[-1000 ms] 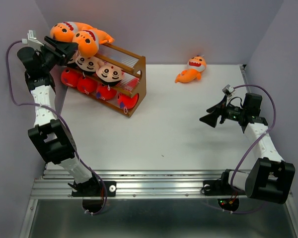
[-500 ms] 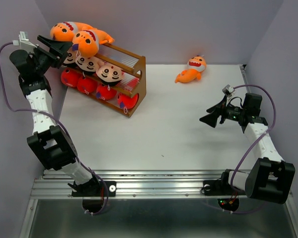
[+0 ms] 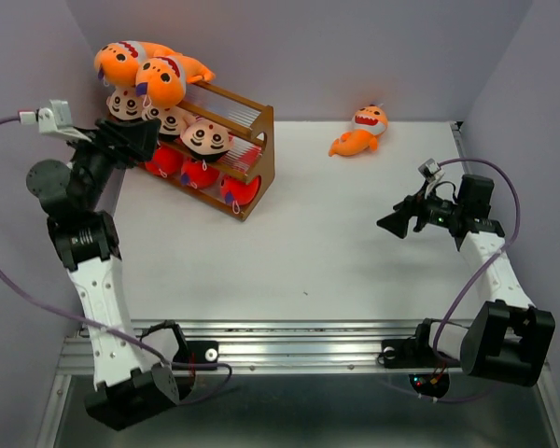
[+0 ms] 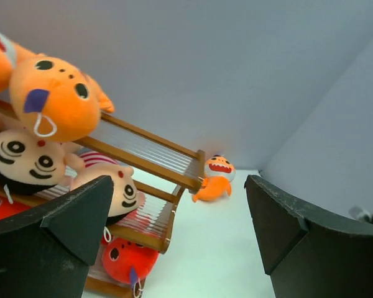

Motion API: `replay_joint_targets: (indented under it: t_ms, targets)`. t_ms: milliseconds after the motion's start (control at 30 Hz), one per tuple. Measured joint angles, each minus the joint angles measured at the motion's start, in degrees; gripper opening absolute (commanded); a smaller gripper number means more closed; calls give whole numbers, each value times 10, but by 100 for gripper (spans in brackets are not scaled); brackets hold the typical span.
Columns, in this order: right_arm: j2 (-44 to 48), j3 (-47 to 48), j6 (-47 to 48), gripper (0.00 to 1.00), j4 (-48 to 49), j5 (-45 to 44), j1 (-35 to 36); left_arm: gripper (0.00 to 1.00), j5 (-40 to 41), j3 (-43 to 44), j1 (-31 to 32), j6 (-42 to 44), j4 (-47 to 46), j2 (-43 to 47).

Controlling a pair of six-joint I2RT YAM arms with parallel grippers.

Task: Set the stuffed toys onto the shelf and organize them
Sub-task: Grab a stuffed toy with the right arm

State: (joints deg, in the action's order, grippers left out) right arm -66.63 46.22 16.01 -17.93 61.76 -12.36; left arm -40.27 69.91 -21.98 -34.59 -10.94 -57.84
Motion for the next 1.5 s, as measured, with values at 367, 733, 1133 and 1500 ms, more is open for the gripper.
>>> replay_joint_targets:
  t_ms: [367, 733, 1133, 1500]
  targets:
    - [-248, 267, -170, 100, -6, -174, 10, 94, -16, -331, 58, 69, 3, 238]
    - [-558, 550, -401, 100, 35, -374, 88, 94, -15, -388, 69, 105, 51, 277]
    - [-785, 749, -513, 59, 86, -444, 121, 91, -9, -432, 71, 105, 58, 273]
    - [-758, 650, -505, 1, 185, -358, 104, 90, -7, -439, 110, 105, 54, 255]
